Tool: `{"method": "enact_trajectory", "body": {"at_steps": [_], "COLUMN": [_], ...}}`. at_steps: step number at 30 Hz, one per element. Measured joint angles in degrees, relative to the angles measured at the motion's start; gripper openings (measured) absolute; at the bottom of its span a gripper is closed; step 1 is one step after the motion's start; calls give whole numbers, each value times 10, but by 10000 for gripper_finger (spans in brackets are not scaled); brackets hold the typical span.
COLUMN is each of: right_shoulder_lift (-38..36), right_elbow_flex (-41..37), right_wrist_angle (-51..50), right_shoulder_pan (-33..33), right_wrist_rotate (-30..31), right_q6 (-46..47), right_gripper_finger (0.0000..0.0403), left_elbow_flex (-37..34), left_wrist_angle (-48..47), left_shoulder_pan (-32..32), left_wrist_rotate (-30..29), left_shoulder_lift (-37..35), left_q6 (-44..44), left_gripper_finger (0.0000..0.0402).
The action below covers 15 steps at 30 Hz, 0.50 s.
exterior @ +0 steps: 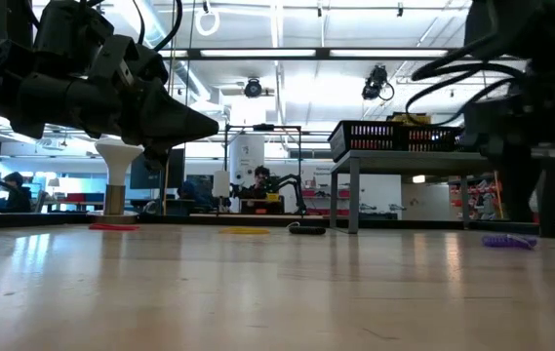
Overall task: Pick & Place Office Desk Supplies
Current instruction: Put the purple spring keychain into the right black bin on the shelf
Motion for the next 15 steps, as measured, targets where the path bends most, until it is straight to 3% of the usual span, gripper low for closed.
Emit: {"method": "enact_trajectory", "body": {"at_steps": [6,15], "right_shoulder_lift": [0,0], "right_elbow_flex": [-31,-55], "right_wrist_angle": [87,103], "right_shoulder_pan": [4,2], "right_wrist_rotate": [-22,-30], "right_q6": [-8,-1], "right_gripper_finger": [148,111], "left_elbow_flex": [0,0], "left_wrist_angle": [0,0], "left_shoulder_pan": [0,0], "left_wrist_rotate": [0,0], "left_shoulder_lift": [0,0], "left_q6": [0,0], "left_gripper_finger": [23,23]}}
